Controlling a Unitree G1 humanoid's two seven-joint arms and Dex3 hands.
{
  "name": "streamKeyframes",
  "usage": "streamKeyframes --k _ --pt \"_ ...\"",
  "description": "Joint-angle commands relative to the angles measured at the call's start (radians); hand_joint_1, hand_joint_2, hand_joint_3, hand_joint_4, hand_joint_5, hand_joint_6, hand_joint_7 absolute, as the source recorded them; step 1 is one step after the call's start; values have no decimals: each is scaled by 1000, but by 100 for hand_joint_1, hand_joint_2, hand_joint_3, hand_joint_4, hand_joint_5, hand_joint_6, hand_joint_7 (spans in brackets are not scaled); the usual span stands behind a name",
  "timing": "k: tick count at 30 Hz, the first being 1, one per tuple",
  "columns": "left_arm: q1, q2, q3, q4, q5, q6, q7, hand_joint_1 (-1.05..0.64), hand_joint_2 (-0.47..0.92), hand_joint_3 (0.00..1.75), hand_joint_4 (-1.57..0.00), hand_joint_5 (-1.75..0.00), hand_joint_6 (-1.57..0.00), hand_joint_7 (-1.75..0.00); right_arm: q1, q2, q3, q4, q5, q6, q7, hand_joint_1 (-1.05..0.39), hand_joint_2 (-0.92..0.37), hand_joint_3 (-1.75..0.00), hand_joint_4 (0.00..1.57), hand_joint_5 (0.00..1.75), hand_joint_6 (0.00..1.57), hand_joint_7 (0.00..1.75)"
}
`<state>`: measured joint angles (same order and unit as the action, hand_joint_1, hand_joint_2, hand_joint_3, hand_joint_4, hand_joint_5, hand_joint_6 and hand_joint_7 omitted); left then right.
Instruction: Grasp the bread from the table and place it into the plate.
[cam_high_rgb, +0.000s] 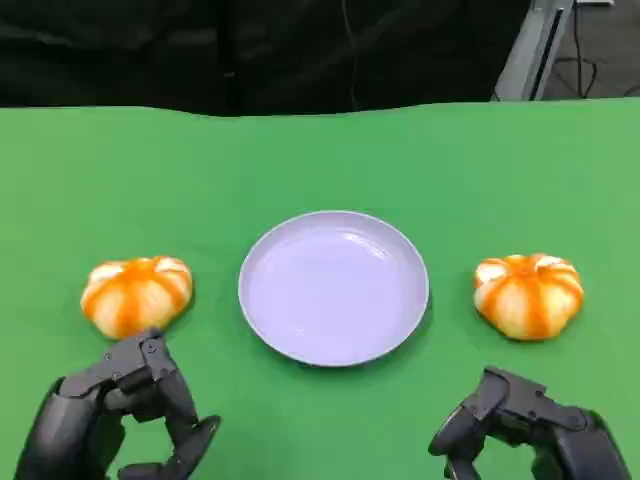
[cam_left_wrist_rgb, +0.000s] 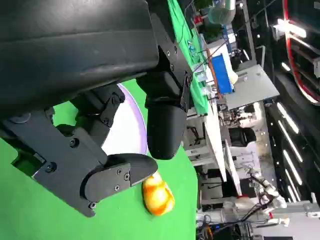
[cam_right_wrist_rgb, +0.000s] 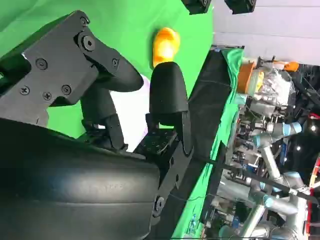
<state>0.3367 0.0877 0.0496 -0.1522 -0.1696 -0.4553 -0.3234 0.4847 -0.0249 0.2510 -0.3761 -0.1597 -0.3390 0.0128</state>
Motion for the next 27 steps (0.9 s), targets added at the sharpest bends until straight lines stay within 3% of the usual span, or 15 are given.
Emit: streamKeyframes --k 1,16,19,20,21,23,25,27 --pt "-1 10 12 8 -7 -6 9 -19 43 99 -92 -175 -69 -172 2 -7 -6 0 3 -5 -3 -7 -37 -129 70 161 78 129" --pt "-12 13 19 26 -19 -19 2 -18 41 102 -92 -175 -69 -171 2 -8 -7 4 5 -8 -1 -8 -36 -128 70 161 78 129" --pt "-21 34 21 17 -61 35 -24 -13 40 114 -88 -175 -67 -168 2 -7 -6 2 1 -5 -2 -8 -37 -128 70 161 78 129" --pt "-23 44 22 8 -61 65 -23 -13 40 114 -80 -175 -64 -165 1 -7 -6 1 -1 -5 -3 -8 -37 -128 70 161 78 129" --pt "-24 52 23 0 -51 84 -18 -14 46 98 -65 -173 -60 -154 1 -6 -6 2 -2 -5 -5 -8 -37 -128 70 161 78 129" --pt "-27 62 27 -20 -19 123 4 -15 56 75 -56 -166 -58 -142 1 -6 -5 1 -4 -4 -5 -8 -36 -129 71 160 78 129" --pt "-31 67 30 -76 25 230 53 -14 73 50 -50 -145 -55 -122 1 -5 -3 1 -2 -3 -5 -8 -36 -129 70 160 78 129" --pt "-55 90 28 -99 128 273 94 -9 83 38 -45 -124 -50 -101 1 -4 -2 1 -1 -1 -4 -8 -36 -129 70 161 78 129"
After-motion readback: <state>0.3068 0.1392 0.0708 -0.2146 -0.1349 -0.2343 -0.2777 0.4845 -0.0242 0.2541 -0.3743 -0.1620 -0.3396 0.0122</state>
